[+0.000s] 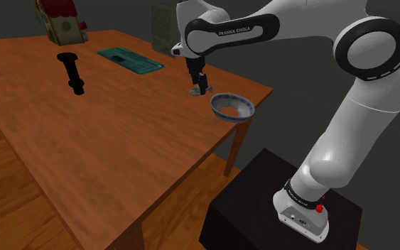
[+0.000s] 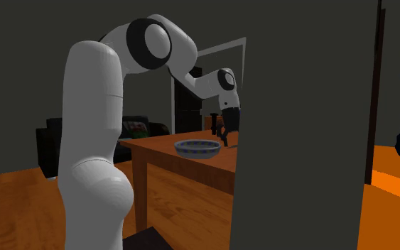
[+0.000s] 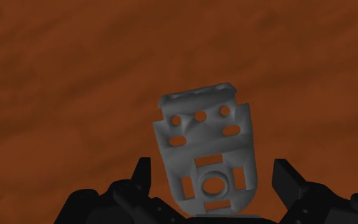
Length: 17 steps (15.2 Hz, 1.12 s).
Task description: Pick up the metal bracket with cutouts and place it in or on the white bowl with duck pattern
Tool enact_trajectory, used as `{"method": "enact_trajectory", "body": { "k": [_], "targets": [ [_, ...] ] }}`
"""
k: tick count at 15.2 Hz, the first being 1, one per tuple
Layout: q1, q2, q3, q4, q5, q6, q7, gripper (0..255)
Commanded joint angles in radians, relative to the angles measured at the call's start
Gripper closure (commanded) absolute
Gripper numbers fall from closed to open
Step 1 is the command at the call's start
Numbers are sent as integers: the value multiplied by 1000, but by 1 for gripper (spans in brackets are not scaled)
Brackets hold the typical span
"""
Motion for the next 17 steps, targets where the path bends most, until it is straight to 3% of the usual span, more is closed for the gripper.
{"method": "enact_trajectory", "body": {
  "k": [1, 8, 9, 17],
  "targets": [
    [-2, 1, -2, -23, -2, 24, 0, 0],
    [-2, 1, -2, -22, -2, 24, 0, 0],
    [-2, 1, -2, -22, -2, 24, 0, 255],
    [-2, 1, -2, -23, -2, 24, 0, 255]
  ]
}}
